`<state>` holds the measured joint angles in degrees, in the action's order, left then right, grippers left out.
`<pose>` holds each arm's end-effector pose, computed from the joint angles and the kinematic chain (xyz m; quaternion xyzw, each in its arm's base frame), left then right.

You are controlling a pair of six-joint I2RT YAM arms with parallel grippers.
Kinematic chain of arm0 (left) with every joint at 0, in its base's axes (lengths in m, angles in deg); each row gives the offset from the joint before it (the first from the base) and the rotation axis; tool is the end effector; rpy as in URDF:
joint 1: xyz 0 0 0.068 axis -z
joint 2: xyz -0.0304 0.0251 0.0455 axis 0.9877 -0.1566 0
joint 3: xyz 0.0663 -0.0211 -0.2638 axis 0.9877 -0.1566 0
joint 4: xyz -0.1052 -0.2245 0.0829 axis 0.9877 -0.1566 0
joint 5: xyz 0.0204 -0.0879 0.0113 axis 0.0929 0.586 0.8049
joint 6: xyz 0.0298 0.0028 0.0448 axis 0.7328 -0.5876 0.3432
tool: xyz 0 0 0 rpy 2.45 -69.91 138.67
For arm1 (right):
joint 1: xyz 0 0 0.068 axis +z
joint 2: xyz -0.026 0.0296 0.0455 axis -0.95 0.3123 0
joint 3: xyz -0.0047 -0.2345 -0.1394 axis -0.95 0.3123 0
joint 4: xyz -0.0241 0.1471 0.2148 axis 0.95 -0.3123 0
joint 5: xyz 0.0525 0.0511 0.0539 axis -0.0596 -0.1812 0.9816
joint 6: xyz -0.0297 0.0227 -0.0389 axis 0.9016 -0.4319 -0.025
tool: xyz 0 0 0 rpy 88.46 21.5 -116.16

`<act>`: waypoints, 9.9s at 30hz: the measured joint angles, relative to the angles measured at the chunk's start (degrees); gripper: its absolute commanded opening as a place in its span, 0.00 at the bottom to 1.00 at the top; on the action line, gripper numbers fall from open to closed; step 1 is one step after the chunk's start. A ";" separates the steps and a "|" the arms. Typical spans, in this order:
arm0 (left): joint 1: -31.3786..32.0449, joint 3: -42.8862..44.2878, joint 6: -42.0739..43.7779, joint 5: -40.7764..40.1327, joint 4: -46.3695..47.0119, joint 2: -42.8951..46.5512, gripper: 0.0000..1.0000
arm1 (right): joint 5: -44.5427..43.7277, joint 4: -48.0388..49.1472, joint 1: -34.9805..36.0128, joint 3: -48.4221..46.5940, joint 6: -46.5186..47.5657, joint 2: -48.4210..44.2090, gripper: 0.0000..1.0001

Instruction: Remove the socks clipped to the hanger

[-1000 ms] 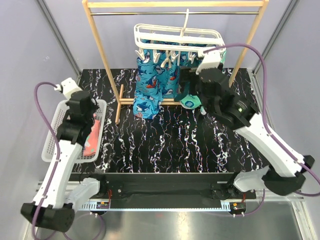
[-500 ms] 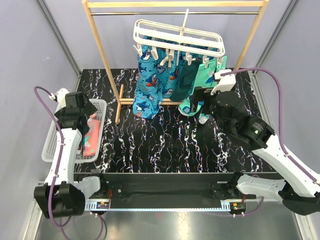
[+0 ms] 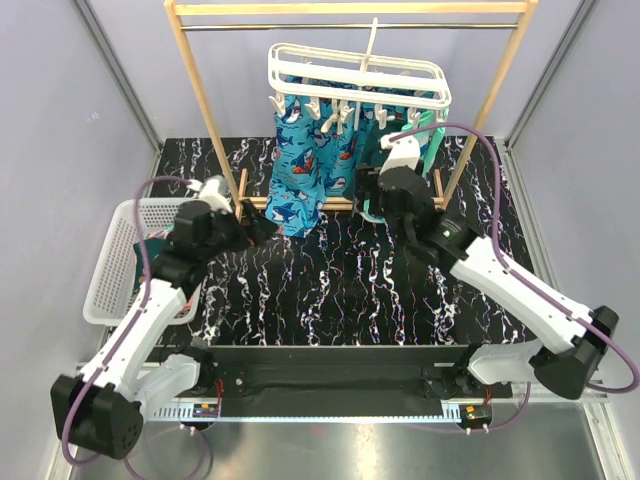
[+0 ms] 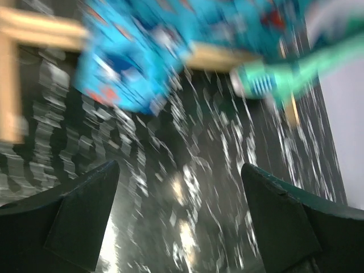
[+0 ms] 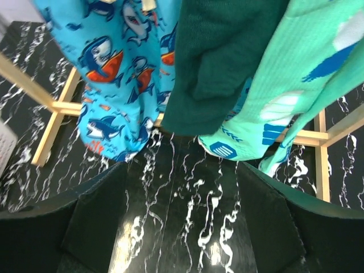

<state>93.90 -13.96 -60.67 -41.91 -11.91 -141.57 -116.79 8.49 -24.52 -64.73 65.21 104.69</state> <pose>0.2077 -0.0556 0.3060 -0.0677 0.8321 -0.2873 0.4695 0.2034 0.1909 0.4093 -0.0623 0.8003 0.0701 0.5922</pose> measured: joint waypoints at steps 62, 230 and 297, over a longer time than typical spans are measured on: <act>33.11 15.74 14.38 -2.32 22.84 -18.86 0.81 | 24.26 4.66 -7.98 2.45 -19.76 -6.29 0.00; -18.01 6.67 6.73 -14.19 -18.01 9.11 0.99 | 12.98 -15.39 -9.86 15.37 -6.01 -27.85 1.00; 21.94 11.78 12.61 9.05 5.35 -5.18 0.93 | 30.97 1.62 -15.32 13.53 -8.68 -16.02 0.00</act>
<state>115.84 -2.18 -48.06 -32.86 -6.56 -146.75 -85.82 10.11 -39.84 -51.20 56.53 88.67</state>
